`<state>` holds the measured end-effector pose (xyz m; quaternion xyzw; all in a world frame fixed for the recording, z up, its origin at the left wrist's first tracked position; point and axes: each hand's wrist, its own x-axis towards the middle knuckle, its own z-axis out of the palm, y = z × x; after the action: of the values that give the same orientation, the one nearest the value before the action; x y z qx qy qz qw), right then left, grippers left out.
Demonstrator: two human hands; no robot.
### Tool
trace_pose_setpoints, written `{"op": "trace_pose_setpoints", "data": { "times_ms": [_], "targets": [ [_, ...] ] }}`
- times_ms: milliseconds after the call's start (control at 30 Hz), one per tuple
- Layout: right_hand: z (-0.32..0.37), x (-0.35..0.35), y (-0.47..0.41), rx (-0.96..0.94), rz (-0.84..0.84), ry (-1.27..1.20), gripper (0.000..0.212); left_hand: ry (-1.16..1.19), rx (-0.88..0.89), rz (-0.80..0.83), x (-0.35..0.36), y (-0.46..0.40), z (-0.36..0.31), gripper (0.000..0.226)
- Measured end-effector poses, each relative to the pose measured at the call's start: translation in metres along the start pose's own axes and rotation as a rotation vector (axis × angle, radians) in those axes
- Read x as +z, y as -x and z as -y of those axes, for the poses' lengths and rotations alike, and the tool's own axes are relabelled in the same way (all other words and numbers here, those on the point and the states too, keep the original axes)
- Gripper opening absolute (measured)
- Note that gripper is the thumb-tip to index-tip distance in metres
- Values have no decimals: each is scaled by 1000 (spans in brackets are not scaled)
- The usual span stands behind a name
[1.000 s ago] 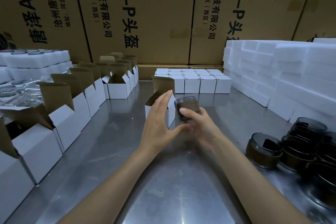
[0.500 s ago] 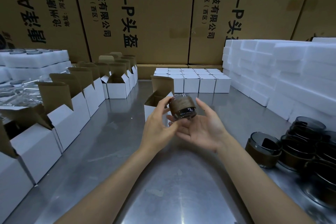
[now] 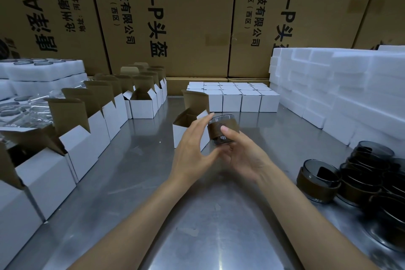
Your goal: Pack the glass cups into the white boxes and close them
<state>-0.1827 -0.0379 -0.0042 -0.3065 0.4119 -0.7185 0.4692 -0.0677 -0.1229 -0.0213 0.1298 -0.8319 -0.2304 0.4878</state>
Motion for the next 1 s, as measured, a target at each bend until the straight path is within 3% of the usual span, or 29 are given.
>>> {"op": "trace_pose_setpoints", "data": {
  "times_ms": [233, 500, 667, 767, 867, 1000],
  "targets": [
    [6, -1, 0, 135, 7, -135, 63, -39, -38, -47, -2, -1, 6, 61],
    [5, -6, 1, 236, 66, -88, 59, -2, -77, -39, -2, 0, 6, 65],
    [2, 1, -1, -25, -48, 2, 54, 24, -50, -22, -1, 0, 4, 75],
    [-3, 4, -4, -153, -186, 133, 72, 11, -37, -14, -1, 0, 6, 75],
    [-8, 5, -5, -272, -349, 375, 67, -9, -22, -18, 1, -1, 7, 69],
    [-12, 7, -4, -506, -411, 695, 65, -23, 15, -12, 1, -1, 9, 61]
  ]
}}
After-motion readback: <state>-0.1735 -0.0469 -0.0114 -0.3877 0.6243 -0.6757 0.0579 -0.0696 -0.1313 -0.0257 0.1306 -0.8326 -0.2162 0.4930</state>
